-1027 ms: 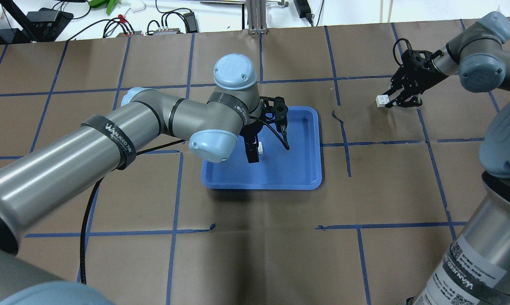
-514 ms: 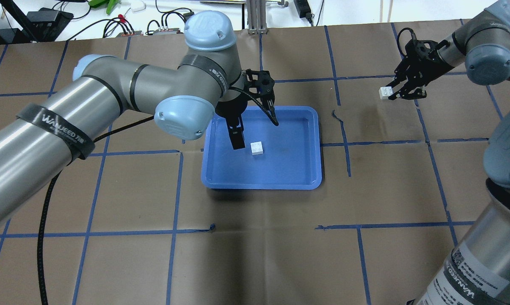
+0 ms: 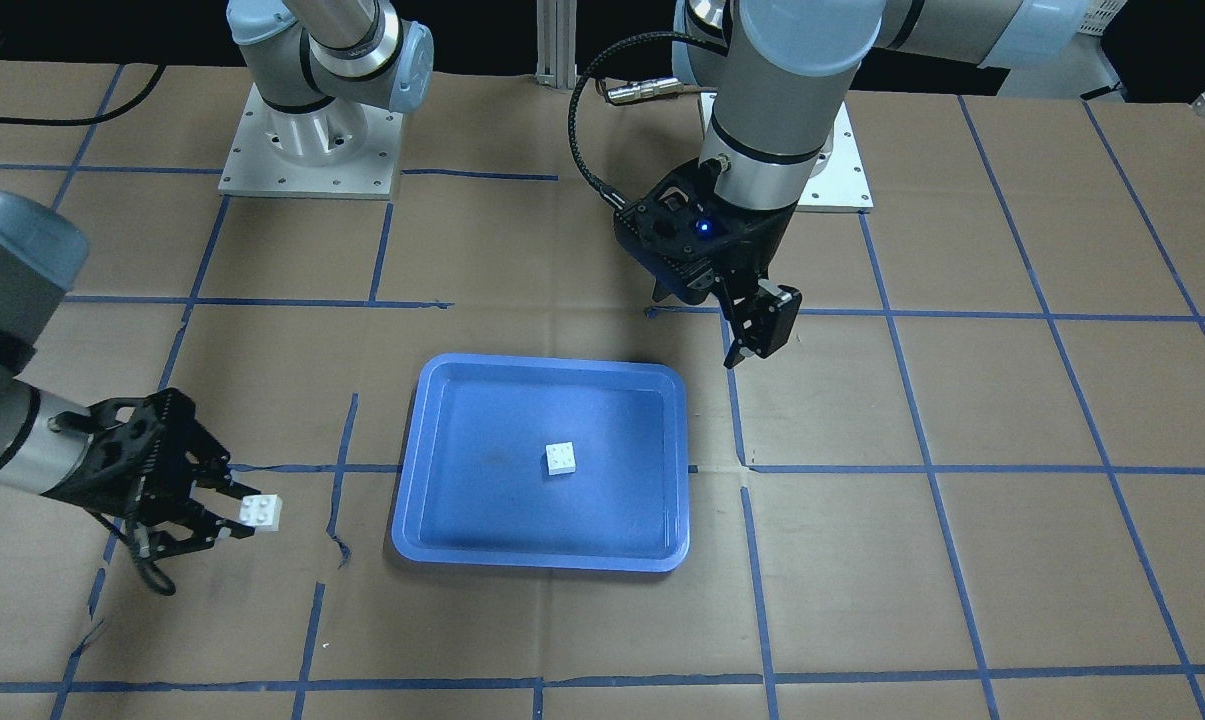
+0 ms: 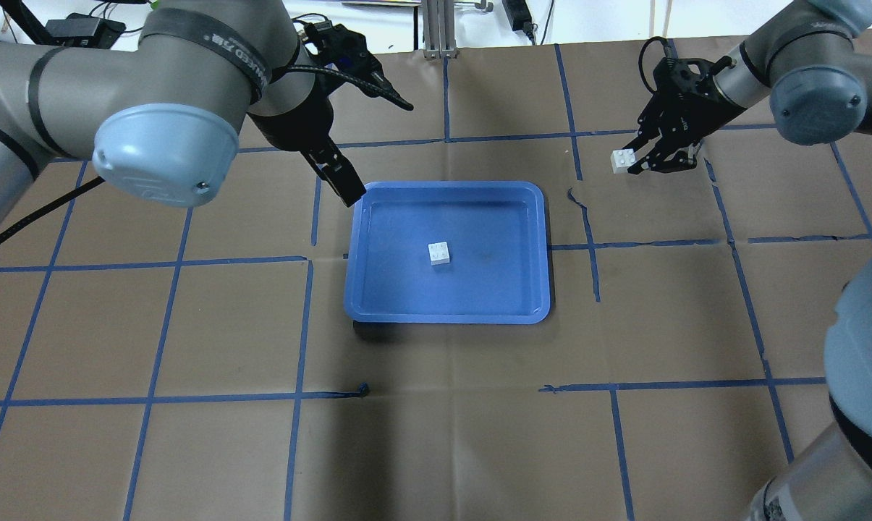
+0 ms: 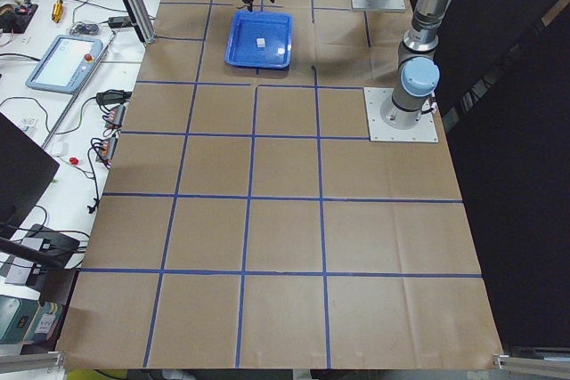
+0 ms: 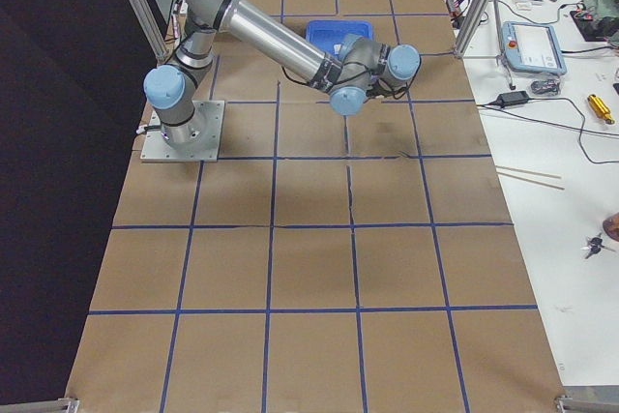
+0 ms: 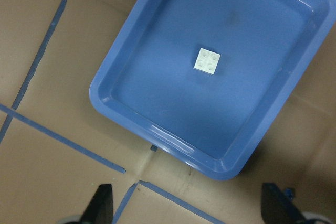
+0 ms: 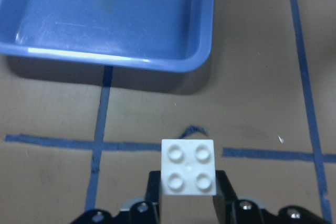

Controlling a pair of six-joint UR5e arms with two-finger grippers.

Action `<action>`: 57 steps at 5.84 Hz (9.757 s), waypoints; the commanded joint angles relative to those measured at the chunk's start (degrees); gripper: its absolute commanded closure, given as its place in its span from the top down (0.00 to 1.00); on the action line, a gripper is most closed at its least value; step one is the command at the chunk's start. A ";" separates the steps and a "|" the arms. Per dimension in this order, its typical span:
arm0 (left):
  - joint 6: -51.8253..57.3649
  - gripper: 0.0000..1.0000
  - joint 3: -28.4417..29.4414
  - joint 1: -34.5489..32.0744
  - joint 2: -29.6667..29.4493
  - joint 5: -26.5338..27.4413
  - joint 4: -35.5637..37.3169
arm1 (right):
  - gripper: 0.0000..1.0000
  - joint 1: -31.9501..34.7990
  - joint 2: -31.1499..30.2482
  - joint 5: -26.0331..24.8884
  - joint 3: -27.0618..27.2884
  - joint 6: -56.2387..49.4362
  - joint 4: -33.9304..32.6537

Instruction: Assemble white blocks and place on blue tray

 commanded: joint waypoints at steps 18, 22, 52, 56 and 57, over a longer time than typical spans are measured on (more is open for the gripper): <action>-30.81 0.99 3.09 4.20 3.08 2.98 -6.43 | 0.22 23.03 4.21 0.30 17.43 32.83 -38.10; -30.89 0.99 3.09 4.20 3.08 2.90 -6.17 | 0.22 23.56 4.21 0.30 17.35 33.27 -38.28; -31.69 0.99 4.49 4.56 2.99 2.63 -8.54 | 1.00 11.62 -12.11 -20.59 0.14 39.85 2.22; -30.99 0.99 2.93 5.34 2.90 2.81 -8.28 | 1.00 8.62 -13.62 -34.06 -11.63 89.86 13.43; -30.98 0.99 4.22 6.22 2.55 1.07 -7.75 | 1.00 8.97 -14.67 -33.46 -13.57 100.40 18.36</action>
